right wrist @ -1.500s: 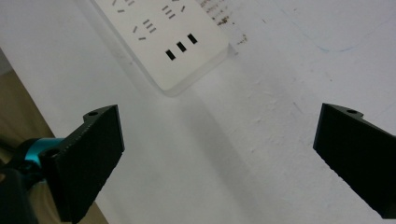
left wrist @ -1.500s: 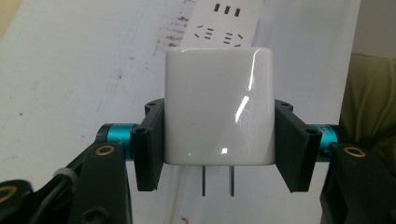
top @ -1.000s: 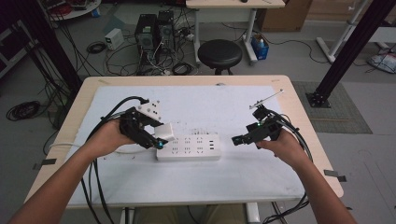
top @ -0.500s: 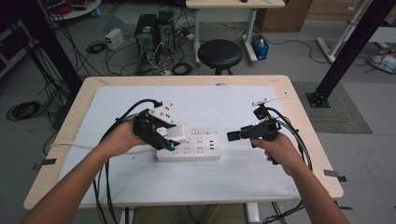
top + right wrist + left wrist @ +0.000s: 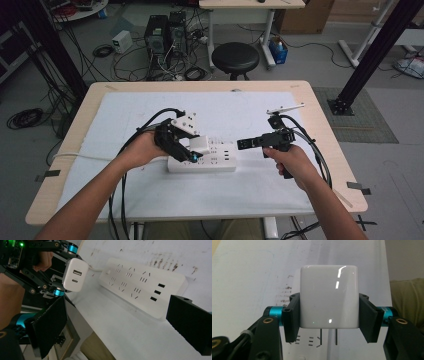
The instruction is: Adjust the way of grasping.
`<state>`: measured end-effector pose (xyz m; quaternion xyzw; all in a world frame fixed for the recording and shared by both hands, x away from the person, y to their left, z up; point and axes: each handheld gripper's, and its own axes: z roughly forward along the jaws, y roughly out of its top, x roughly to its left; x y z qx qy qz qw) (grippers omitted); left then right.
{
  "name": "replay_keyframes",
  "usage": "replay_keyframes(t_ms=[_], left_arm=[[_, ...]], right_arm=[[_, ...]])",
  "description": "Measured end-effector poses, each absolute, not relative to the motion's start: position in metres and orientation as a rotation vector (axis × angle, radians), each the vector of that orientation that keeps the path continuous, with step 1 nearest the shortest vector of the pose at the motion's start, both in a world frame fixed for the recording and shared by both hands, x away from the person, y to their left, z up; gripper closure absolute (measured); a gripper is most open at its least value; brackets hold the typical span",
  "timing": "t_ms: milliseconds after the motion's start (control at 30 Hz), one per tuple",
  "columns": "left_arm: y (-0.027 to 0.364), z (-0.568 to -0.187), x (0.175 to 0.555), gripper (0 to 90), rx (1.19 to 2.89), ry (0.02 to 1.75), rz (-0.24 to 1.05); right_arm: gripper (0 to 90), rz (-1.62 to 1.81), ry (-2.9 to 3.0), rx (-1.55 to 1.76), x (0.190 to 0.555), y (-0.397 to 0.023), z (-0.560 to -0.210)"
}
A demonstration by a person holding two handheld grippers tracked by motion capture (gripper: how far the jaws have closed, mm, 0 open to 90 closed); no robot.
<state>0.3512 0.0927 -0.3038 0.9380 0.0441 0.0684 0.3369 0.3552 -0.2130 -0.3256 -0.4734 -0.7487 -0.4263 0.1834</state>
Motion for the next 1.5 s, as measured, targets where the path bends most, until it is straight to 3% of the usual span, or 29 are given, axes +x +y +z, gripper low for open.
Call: replay_keyframes(t_ms=[533, 1500], left_arm=[[0.067, -0.312, 0.352, 42.4, 2.429, 0.075, 0.185], [0.066, -0.314, 0.351, 42.4, 2.448, 0.073, 0.182]], right_arm=[[3.0, -1.222, -1.998, -1.349, 0.352, -0.199, -0.329], [3.2, -1.438, -2.016, -1.468, 0.309, -0.239, -0.289]])
